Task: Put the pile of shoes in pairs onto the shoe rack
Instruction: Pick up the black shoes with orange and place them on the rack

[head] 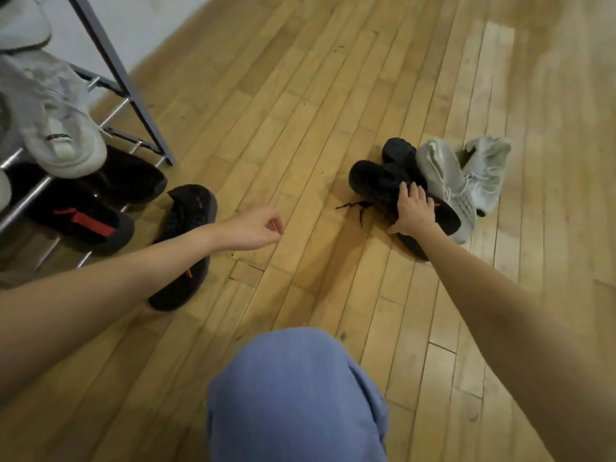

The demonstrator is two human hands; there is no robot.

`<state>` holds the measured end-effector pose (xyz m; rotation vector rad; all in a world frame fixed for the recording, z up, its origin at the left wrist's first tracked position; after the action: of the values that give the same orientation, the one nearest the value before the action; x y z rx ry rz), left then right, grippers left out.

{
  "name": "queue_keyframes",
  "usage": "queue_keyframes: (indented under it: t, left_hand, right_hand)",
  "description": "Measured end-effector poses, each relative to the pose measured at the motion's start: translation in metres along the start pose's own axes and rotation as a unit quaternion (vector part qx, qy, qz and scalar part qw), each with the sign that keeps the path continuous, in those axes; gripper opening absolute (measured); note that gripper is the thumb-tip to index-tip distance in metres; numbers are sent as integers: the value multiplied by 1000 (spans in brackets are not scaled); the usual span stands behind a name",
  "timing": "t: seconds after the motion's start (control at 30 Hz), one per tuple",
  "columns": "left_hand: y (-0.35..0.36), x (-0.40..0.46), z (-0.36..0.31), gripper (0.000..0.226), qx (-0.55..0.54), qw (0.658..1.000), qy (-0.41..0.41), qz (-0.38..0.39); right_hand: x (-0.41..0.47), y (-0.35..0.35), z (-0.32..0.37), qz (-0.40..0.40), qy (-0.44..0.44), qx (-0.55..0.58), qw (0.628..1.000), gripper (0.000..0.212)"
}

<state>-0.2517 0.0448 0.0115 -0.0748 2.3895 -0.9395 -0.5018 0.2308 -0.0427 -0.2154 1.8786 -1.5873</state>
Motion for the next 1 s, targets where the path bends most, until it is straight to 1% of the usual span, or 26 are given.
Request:
queue_keyframes:
  t: [0.07,0.2,0.27,0.33,0.4,0.43,0.5,0.57,0.6,0.67,0.7,0.77,0.8,0.83,0.9,0.93,1.0]
  left_hand:
    - [-5,-4,7,14,-7,1000,-7,-1]
    - [-20,-14,32,9,-14,999,-30,-7]
    - [-29,-20,40,9,-8,999,-35,-11]
    - [-40,-27,46,10,7,999,-37,-23]
    - [-48,-37,57,8,12,998,-46,-31]
    - [-50,-42,66,7,17,998,-56,-33]
    - [-50,-54,91,9,30,995,-91,-41]
    - [-43,-66,121,13,67,986,-145,-52]
    - [-37,-71,137,19,93,979,-176,-53]
    - [-19,-78,169,41,134,960,-243,-39]
    - [-9,-81,184,57,148,950,-275,-27]
    - [8,-82,209,97,172,932,-318,-6]
    - [13,-80,216,113,178,929,-325,-7]
    - [15,-76,219,123,172,930,-325,-21]
    - [14,-67,215,131,135,936,-319,-64]
    - [14,-63,213,133,115,937,-317,-86]
    - [15,-58,210,134,88,934,-326,-119]
  right_hand:
    - [8,2,3,-17,4,13,1000,109]
    - [22,-4,14,-74,14,63,995,116]
    - [26,-13,19,-97,27,65,993,109]
    - [28,-17,28,-73,29,39,996,104]
    - [22,-11,52,-31,-2,-5,1000,95]
    - [16,-7,68,-26,-25,-18,999,89]
    - [-3,1,107,-41,-90,-12,995,81]
    - [-27,10,152,-49,-178,-6,983,80]
    - [-39,14,174,-46,-223,-16,974,81]
    - [-61,23,208,-49,-307,-65,948,84]
    - [-70,27,221,-60,-346,-96,931,85]
    - [-88,37,237,-83,-414,-155,893,81]
    - [-97,43,240,-91,-440,-176,876,79]
    - [-104,48,241,-91,-460,-191,862,78]
    - [-114,58,237,-79,-480,-206,849,79]
    - [-116,62,234,-70,-478,-201,852,80]
    - [-119,65,227,-54,-452,-167,875,81]
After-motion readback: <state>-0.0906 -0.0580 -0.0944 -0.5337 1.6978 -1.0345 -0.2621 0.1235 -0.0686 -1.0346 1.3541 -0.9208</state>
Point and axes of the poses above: each hand's wrist, its own x-axis towards the middle knuckle, its own y-axis out of the palm, z = x × y, the point moved 9 cm from there along x, towards the middle knuckle, and after that the axes turned 1 degree about z, right-handed, at the moved point
